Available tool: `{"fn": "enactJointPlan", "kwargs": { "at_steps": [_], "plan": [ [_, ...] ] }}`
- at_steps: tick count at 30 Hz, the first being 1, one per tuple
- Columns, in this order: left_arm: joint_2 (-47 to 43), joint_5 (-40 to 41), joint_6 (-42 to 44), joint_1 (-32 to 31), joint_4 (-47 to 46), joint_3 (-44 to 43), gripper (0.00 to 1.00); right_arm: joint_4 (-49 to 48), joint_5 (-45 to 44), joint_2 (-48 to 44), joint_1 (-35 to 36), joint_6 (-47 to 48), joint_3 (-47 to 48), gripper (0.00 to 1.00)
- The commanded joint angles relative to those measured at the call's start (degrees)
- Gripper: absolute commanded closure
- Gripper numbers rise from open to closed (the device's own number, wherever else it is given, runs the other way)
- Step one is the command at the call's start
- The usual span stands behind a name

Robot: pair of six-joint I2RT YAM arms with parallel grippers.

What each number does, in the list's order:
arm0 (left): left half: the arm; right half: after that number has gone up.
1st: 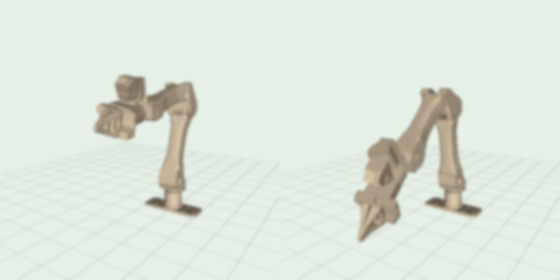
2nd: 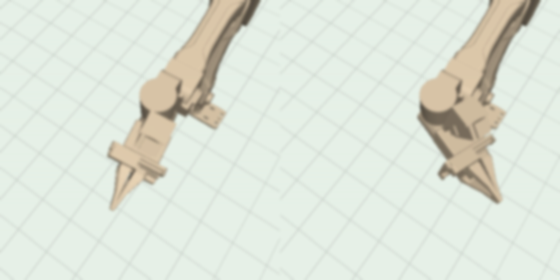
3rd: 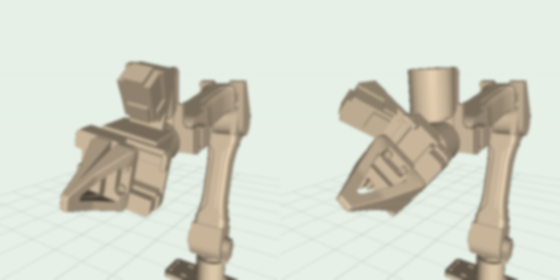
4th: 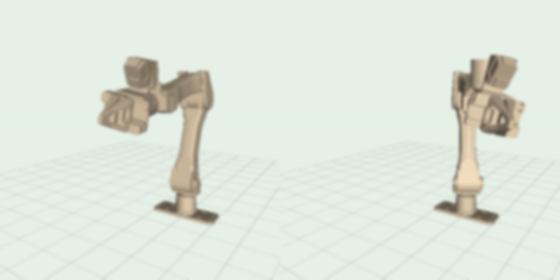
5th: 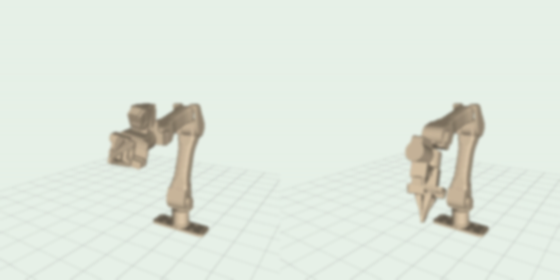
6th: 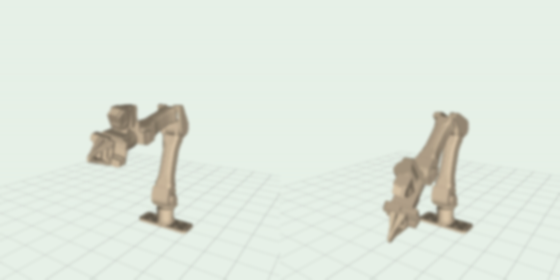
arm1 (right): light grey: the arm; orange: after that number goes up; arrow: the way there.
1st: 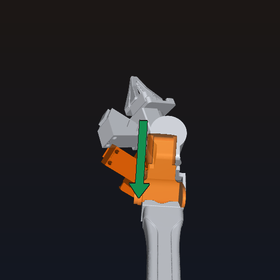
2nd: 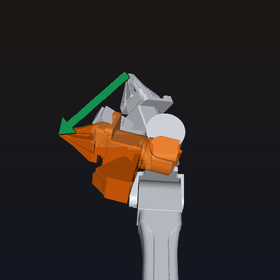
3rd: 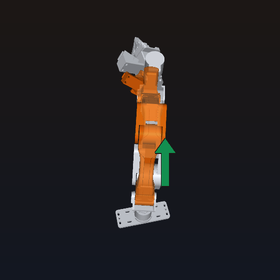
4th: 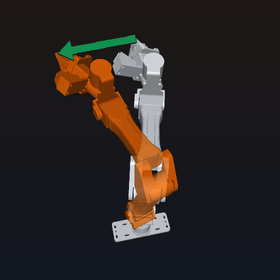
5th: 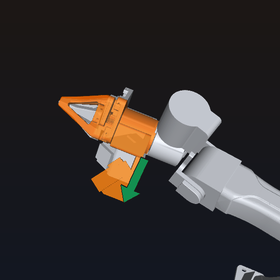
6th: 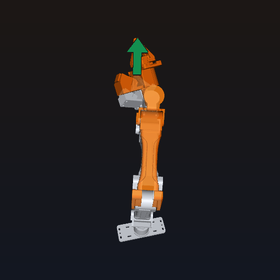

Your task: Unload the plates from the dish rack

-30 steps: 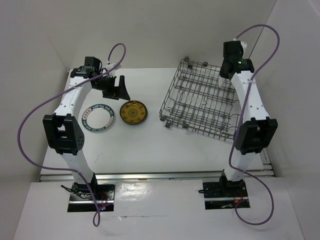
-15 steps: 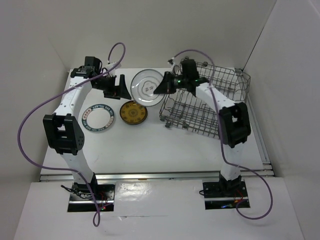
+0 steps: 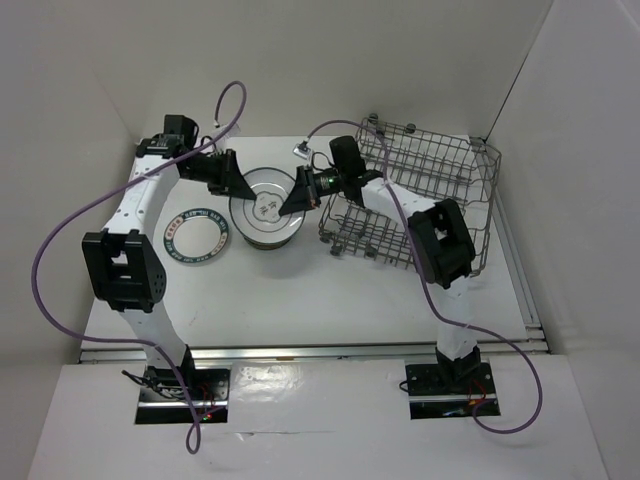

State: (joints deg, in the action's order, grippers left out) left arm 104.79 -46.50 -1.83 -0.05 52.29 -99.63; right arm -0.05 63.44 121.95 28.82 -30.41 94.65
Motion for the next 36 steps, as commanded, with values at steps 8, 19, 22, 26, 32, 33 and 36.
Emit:
{"fn": "enactJointPlan", "kwargs": {
  "at_steps": [8, 19, 22, 26, 32, 33, 36],
  "plan": [
    [-2.6, 0.1, 0.1, 7.0, -0.3, 4.2, 1.00, -0.7, 0.2, 0.6, 0.3, -0.6, 7.6, 0.72],
    [-2.5, -1.4, 3.2, 26.0, -1.1, 10.0, 1.00, 12.1, -14.3, -7.3, -5.0, 4.0, 6.1, 0.26],
    [-3.1, 5.6, 3.2, 28.2, -6.4, 14.4, 1.00, 16.7, -17.9, -10.8, -6.2, 7.2, 4.6, 0.26],
    [-3.1, 9.1, 2.4, 28.8, -10.5, 18.9, 1.00, 22.8, -22.4, -14.3, -8.1, 9.7, 3.0, 0.25],
    [-0.1, 13.0, -0.6, 29.3, -16.0, 20.5, 1.00, 30.1, -36.9, -19.3, -10.0, 10.2, -2.4, 0.23],
    [0.5, 13.9, -0.6, 29.3, -16.6, 20.5, 1.00, 31.7, -39.6, -19.3, -10.0, 10.2, -2.4, 0.23],
    [1.8, 13.9, -0.6, 29.3, -16.6, 20.5, 0.99, 37.1, -47.5, -19.9, -10.6, 9.7, -4.0, 0.24]
  ]
}}
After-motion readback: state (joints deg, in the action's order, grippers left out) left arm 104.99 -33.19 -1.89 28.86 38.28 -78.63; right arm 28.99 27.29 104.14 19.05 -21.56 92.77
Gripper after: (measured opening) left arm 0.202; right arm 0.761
